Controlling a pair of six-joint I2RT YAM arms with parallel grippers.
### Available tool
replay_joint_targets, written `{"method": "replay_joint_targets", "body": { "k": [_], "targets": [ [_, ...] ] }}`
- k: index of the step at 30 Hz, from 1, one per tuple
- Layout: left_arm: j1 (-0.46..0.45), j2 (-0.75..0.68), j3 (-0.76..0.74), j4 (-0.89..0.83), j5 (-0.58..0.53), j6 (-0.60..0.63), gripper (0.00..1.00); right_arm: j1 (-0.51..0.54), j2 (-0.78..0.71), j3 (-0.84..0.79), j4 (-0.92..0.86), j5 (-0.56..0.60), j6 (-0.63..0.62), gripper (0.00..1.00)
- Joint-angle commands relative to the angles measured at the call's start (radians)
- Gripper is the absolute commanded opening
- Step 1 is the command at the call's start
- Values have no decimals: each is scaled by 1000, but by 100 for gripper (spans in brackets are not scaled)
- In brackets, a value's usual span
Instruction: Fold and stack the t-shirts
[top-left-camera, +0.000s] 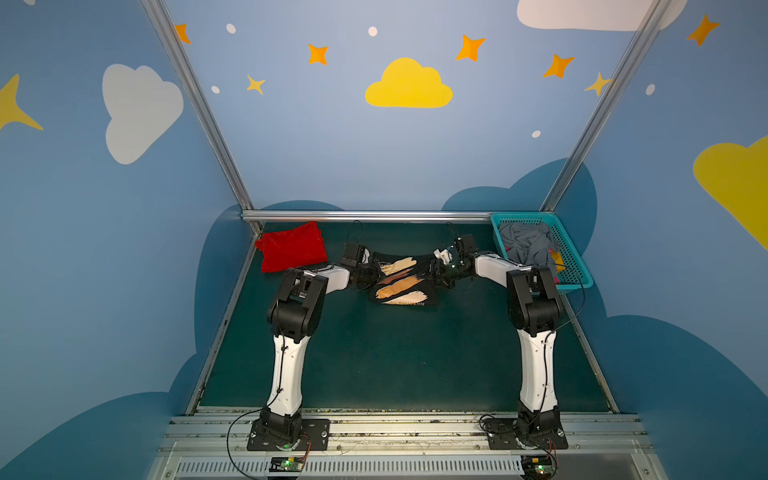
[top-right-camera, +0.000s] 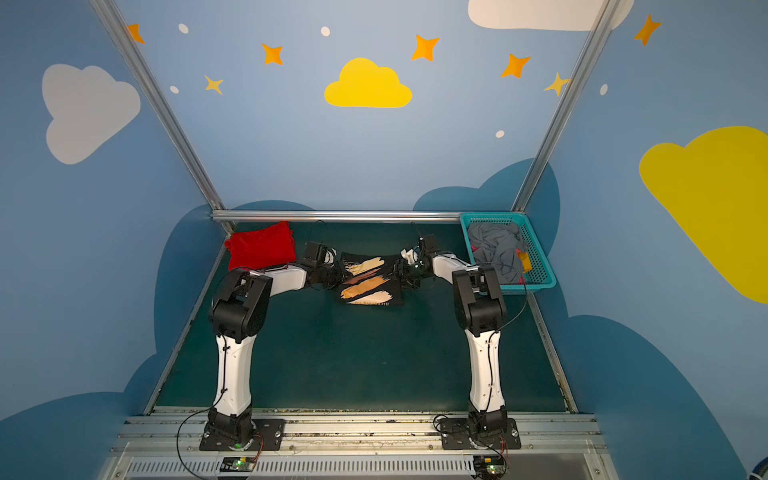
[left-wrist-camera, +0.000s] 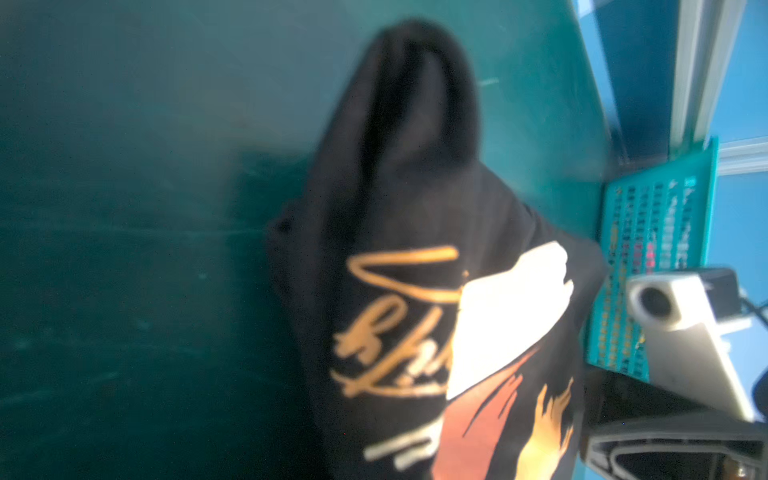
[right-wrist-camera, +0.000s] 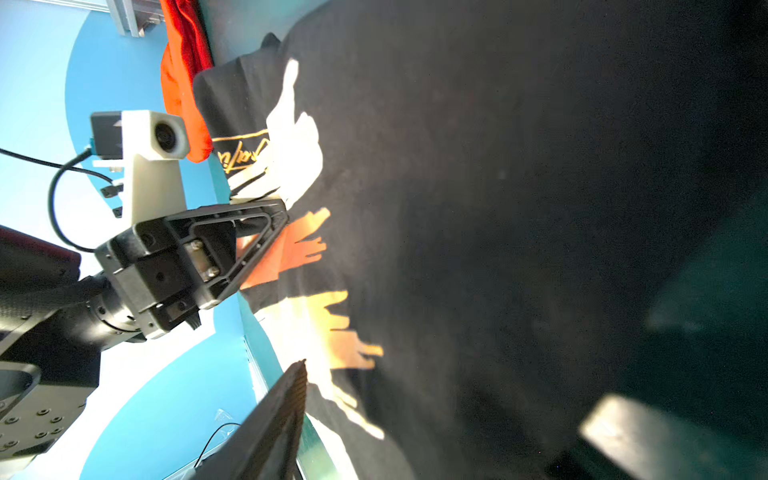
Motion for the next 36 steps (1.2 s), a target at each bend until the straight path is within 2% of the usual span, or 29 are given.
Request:
{"method": "replay_joint_targets", "body": {
  "k": [1,11,18,32,36],
  "targets": [
    [-9,22,-8,-172,-48,38,5,6,46,-49,-30,52,-6,67],
    [57,-17,177,-465,-214,218,5,-74,-162,-215,42,32,-28,68],
    [148,32,337,-590,-255,280,5,-94,-269,-261,29,33,-57,68],
    [182,207,836,-856,-461,449,5,-98,-338,-278,4,51,-69,66],
    [188,246,985,-945,-567,488,5,-97,-342,-277,-3,48,-67,66]
  ]
}}
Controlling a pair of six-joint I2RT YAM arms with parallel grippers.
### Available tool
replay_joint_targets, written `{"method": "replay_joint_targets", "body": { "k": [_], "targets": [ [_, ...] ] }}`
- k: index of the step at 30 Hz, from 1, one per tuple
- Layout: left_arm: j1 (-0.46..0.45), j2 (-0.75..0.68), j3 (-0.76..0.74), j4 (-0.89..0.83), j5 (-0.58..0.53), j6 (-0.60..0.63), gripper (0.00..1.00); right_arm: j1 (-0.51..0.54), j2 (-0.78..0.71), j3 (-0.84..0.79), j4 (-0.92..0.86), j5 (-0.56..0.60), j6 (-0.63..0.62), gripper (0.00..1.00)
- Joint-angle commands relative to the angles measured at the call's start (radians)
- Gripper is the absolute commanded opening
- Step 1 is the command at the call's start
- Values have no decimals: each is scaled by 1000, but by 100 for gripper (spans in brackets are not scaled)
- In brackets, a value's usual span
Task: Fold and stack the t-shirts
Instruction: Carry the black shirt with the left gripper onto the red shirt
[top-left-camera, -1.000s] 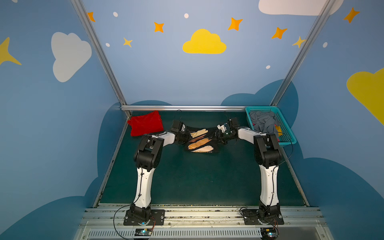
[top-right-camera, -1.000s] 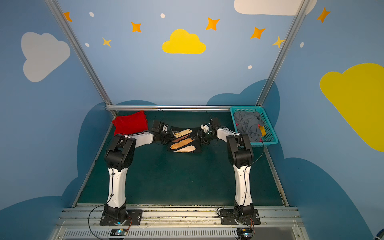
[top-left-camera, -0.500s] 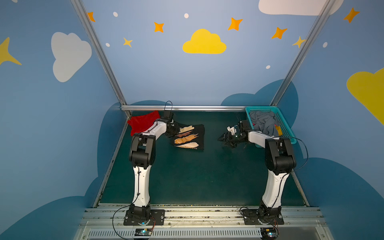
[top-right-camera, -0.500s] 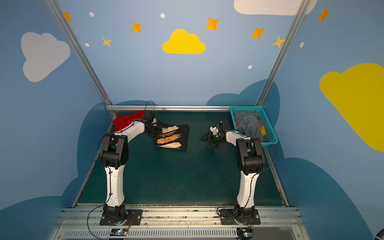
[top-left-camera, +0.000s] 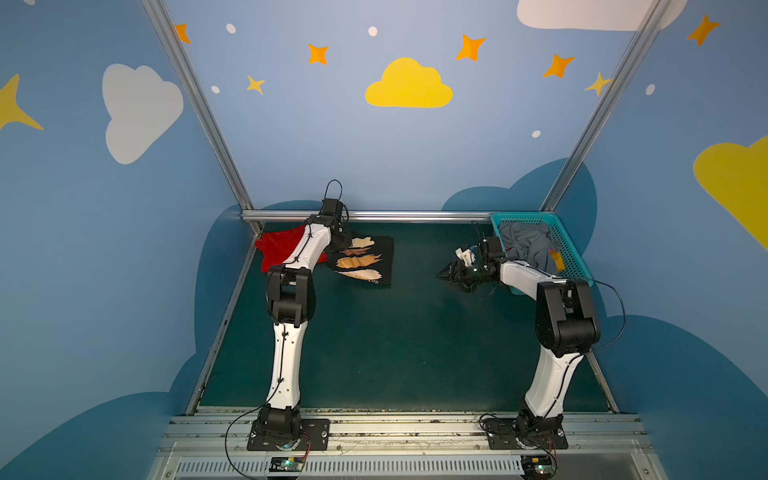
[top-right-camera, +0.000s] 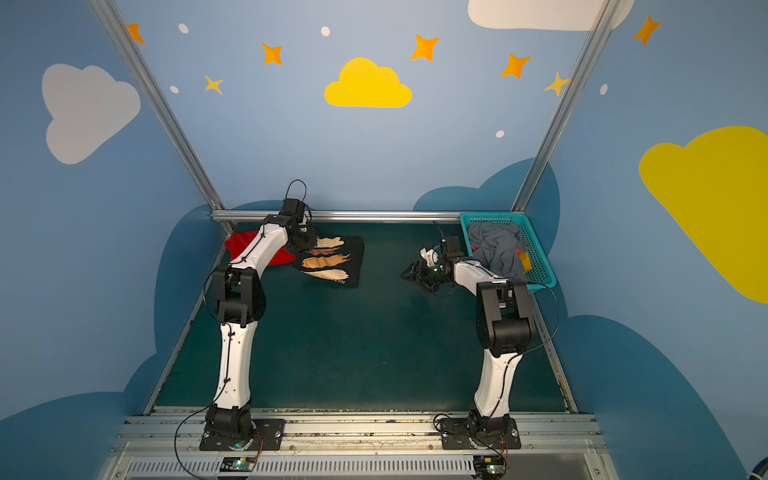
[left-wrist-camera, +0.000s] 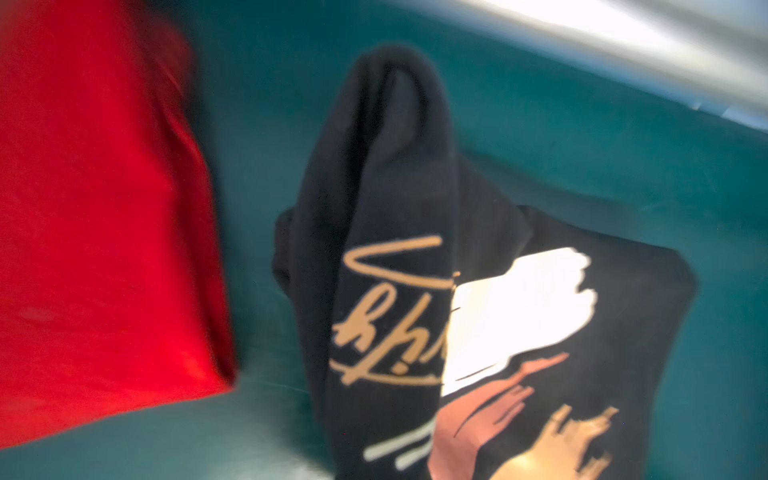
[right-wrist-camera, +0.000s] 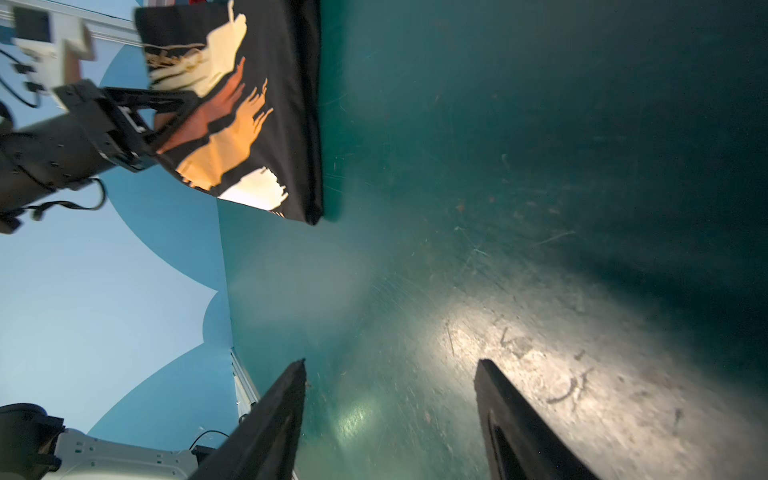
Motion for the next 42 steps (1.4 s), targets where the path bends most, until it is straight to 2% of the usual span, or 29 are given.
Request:
{"method": "replay_joint_targets", "body": {
  "k": [1,19,42],
  "targets": [
    [14,25,118,-105,-120,64,5,2,-45,-3,-32,5,-12,66],
    [96,20,255,-103,-142,185,5,3,-61,-2,-81,31,-22,65],
    [188,-69,289,-6,-64,174,5,16,-71,-12,-86,45,-15,64]
  ]
}}
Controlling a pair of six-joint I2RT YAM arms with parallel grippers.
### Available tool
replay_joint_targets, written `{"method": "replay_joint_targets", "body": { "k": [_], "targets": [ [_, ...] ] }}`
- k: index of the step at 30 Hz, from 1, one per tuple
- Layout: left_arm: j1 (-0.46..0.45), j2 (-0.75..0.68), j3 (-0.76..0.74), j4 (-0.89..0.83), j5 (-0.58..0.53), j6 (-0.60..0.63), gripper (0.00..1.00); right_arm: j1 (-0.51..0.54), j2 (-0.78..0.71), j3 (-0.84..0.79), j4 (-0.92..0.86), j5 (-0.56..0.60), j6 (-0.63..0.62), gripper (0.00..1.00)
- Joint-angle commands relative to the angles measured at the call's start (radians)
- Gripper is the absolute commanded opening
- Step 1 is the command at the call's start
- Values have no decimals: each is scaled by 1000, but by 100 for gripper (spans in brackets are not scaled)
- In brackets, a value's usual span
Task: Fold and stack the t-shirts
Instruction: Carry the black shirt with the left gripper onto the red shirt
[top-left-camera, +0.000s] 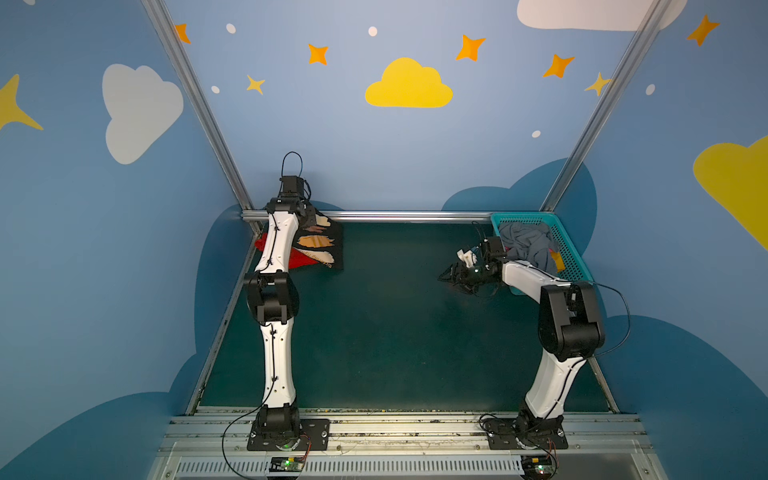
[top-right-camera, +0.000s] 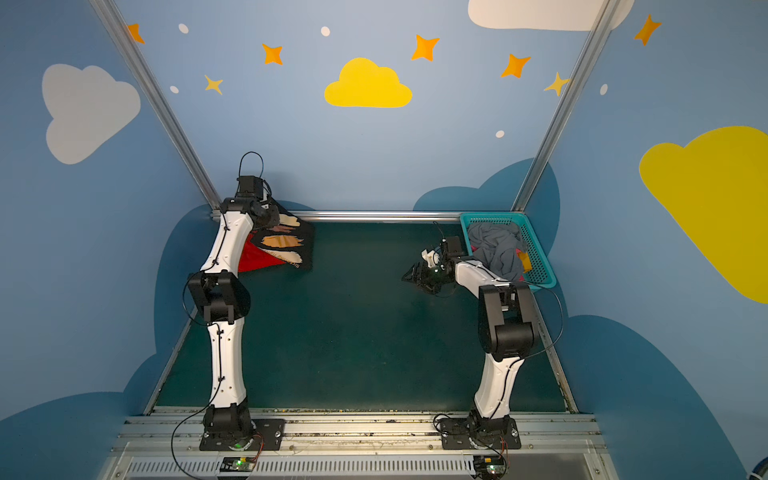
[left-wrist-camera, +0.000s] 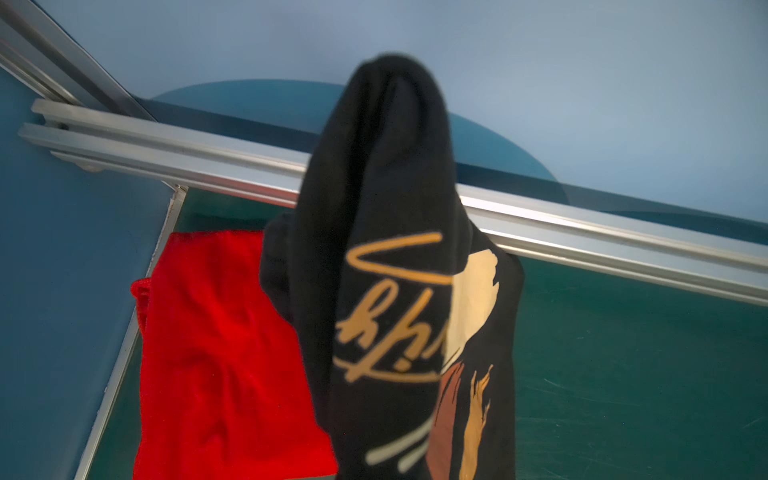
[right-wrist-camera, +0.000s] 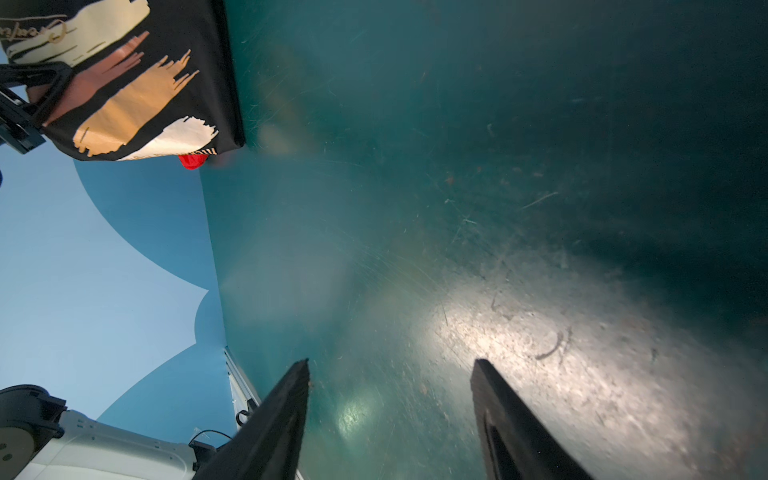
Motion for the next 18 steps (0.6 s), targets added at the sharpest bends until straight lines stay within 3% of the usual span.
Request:
{"method": "replay_joint_targets", "body": {
  "k": [1,18],
  "targets": [
    [12,-81,36,56,15,-3,5,8,-32,-5,-20,9,-7,64],
    [90,-111,28,78,70,-13,5,18,-11,6,-19,10,-5,64]
  ]
}}
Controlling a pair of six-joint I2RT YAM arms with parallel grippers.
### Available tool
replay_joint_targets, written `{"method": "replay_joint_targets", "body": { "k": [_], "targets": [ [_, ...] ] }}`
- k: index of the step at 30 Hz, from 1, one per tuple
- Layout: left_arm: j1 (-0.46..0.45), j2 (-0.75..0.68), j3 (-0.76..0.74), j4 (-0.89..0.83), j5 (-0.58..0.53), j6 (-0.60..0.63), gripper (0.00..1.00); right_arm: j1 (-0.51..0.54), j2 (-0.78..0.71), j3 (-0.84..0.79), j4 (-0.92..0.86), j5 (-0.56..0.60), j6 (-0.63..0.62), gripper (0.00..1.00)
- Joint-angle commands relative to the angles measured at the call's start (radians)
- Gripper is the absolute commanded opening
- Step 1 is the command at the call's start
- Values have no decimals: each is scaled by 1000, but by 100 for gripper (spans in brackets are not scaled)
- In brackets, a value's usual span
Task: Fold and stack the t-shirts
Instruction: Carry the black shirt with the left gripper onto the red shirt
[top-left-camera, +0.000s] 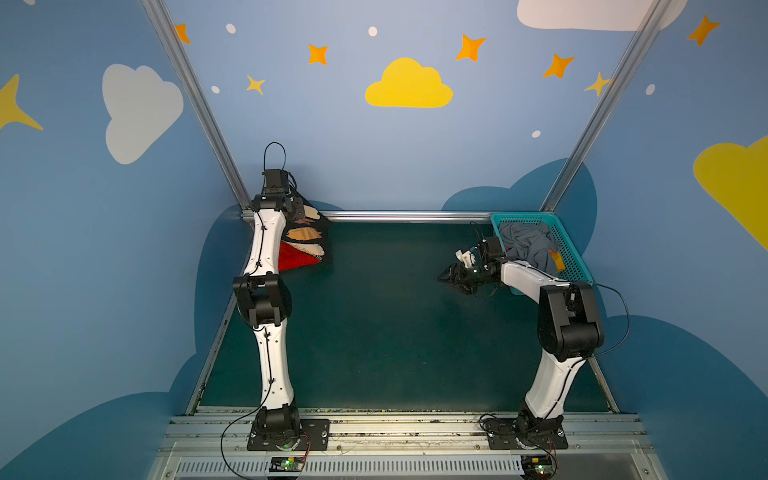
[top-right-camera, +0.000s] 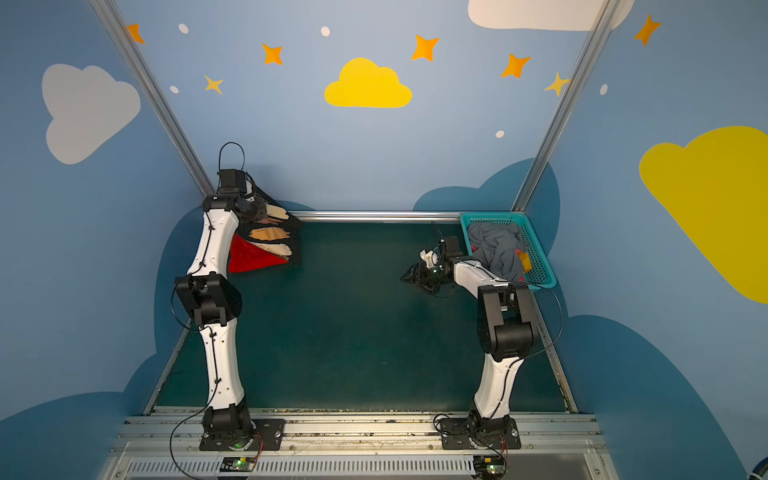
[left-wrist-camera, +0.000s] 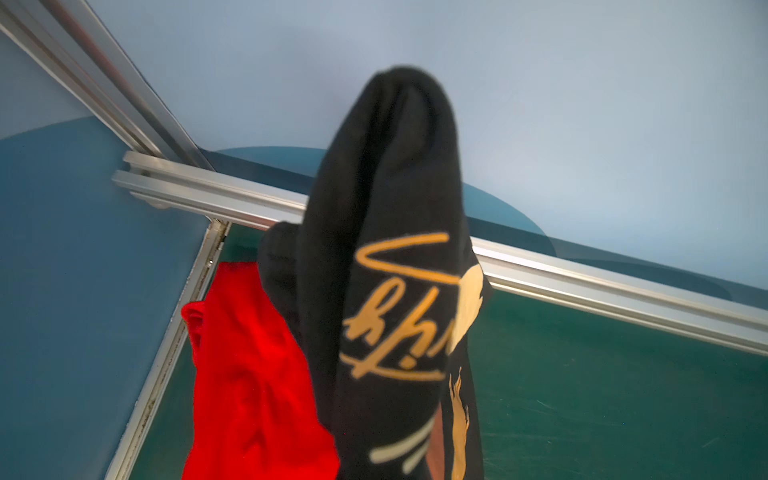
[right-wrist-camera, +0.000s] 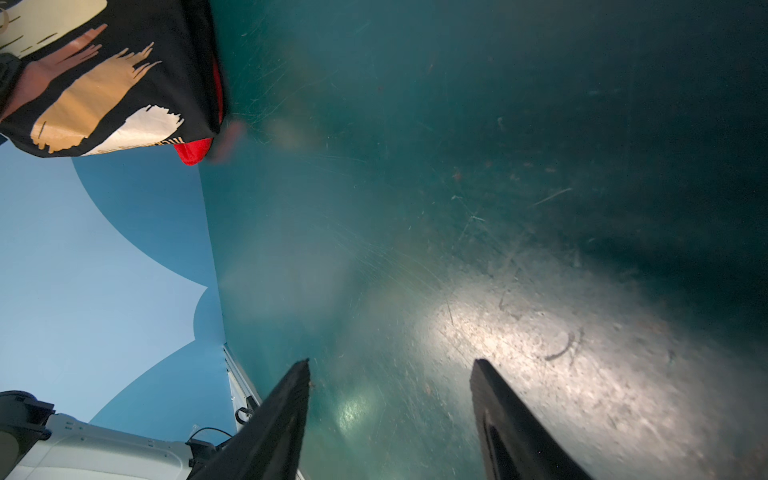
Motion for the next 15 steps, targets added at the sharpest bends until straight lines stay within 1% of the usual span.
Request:
{"method": "replay_joint_targets", "body": {
  "k": [1,7,15],
  "targets": [
    [25,-56,19,51,25,-15,5,12,-11,8,-18,10,-5,64],
    [61,-40,-64,94,54,-22,5,17,-1,13,-23,16,-2,64],
    [112,50,-120,143,117,-61,5,26,9,24,-39,33,0,64]
  ]
}}
